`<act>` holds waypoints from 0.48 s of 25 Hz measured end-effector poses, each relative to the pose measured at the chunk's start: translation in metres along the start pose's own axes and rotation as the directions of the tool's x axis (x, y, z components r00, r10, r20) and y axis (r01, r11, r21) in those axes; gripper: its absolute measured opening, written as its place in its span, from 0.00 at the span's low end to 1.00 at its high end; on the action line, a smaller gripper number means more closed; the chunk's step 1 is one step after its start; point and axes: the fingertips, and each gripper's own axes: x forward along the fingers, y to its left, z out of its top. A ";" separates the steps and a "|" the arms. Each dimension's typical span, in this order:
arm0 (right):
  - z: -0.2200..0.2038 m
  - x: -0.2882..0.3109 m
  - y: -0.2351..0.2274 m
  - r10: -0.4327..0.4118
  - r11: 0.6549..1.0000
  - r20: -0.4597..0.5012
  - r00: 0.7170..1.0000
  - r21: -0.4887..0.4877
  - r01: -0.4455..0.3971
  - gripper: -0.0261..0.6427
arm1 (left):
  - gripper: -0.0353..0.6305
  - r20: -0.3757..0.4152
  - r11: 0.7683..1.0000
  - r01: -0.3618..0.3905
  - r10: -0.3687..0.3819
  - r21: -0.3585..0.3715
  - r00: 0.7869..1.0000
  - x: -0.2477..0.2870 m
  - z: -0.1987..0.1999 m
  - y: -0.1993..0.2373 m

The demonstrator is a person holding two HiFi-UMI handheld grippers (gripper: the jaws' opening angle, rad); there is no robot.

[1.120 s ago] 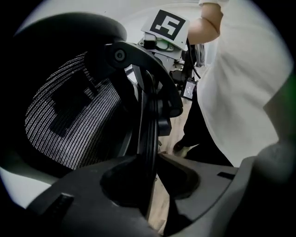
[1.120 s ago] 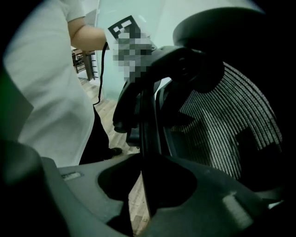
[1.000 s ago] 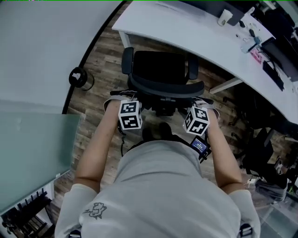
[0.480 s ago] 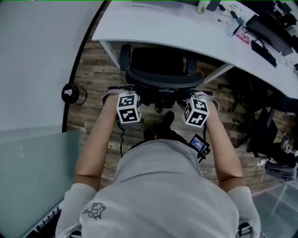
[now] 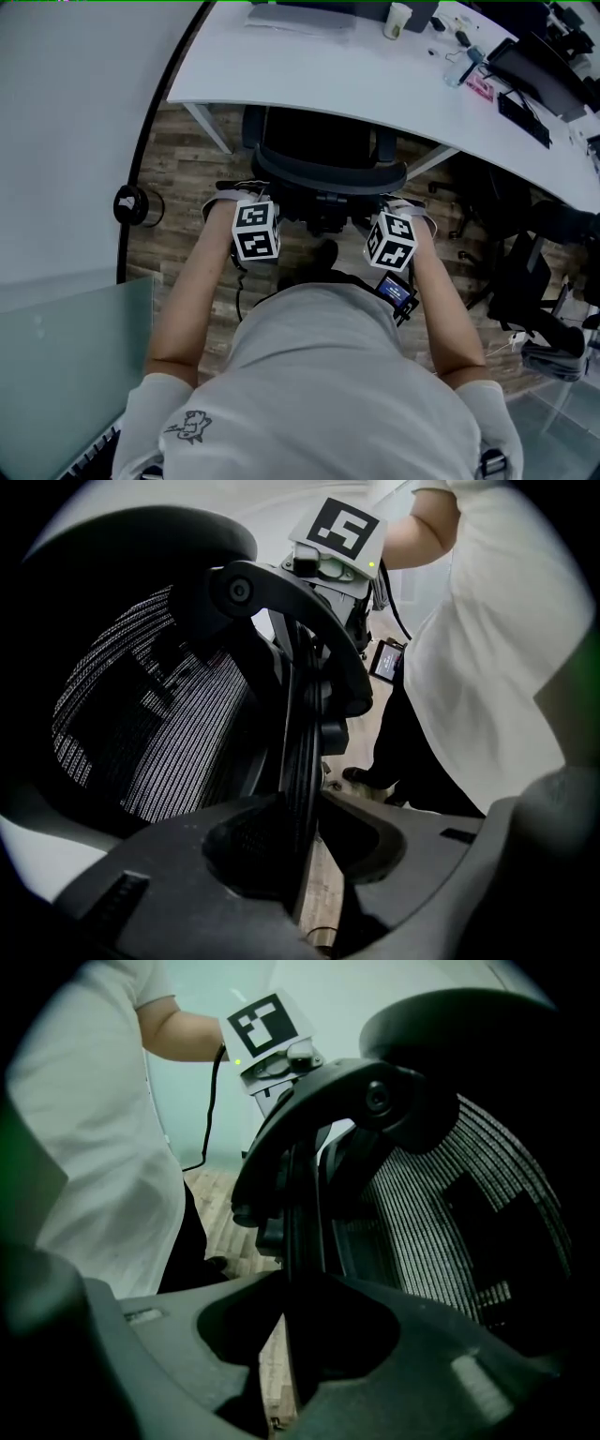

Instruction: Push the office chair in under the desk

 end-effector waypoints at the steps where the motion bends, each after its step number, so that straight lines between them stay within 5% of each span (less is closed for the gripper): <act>1: -0.005 0.000 -0.006 0.002 1.000 0.000 1.000 -0.001 -0.002 0.20 | 0.21 0.000 1.000 0.001 -0.001 0.001 1.000 0.003 0.004 0.006; 12: -0.050 -0.001 -0.076 -0.011 1.000 0.001 1.000 -0.013 0.011 0.20 | 0.21 -0.010 1.000 -0.016 0.016 0.018 1.000 0.036 0.042 0.079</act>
